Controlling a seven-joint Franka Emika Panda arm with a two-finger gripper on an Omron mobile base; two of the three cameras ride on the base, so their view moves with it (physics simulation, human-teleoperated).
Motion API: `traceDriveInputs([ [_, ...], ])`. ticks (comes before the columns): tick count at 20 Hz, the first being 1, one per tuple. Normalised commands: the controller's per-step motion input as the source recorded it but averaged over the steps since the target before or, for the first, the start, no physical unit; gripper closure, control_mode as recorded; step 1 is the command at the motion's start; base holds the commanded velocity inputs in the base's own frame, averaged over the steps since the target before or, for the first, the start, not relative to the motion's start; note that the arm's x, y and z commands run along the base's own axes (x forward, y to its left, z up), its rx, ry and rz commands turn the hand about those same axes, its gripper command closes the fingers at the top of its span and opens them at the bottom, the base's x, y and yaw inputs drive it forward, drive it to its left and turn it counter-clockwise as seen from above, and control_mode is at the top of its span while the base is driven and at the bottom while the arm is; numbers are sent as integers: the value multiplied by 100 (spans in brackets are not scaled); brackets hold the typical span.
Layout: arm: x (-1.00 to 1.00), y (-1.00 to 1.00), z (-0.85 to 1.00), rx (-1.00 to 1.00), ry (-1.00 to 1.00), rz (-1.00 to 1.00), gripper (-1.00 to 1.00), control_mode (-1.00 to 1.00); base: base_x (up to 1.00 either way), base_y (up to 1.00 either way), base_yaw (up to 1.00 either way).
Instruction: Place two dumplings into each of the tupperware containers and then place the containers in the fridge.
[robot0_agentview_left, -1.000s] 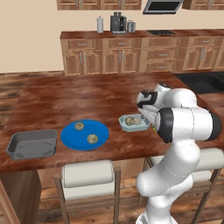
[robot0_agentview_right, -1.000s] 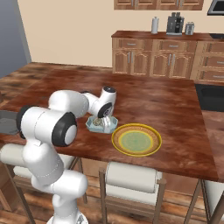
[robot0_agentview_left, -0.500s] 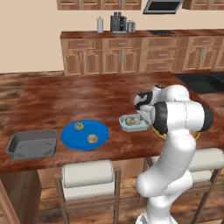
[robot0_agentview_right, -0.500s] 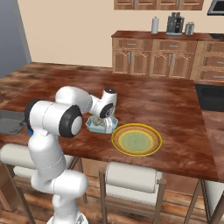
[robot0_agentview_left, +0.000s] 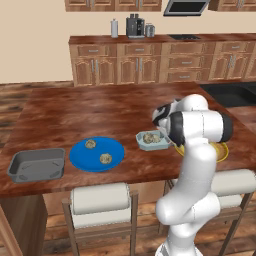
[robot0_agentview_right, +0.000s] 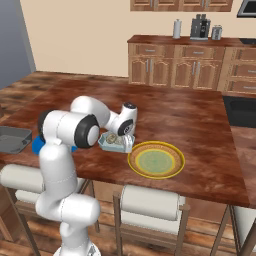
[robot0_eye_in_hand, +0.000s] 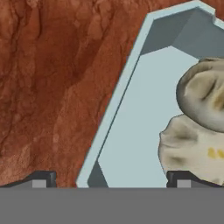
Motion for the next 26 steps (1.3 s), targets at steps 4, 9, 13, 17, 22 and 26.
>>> traceDriveInputs([
  [4,0,0,-28,-3,0,-12,-100,-100,0,0,0],
  [9,1,1,-23,-5,0,-16,-100,-100,0,0,0],
  [13,16,9,-29,-7,0,-8,-100,-100,0,0,0],
  [17,20,9,-30,-7,0,-4,-100,-100,0,0,0],
  [22,5,11,-26,-6,0,-5,100,-100,0,0,0],
  [26,-13,0,-9,-1,-1,-7,100,-100,0,0,0],
])
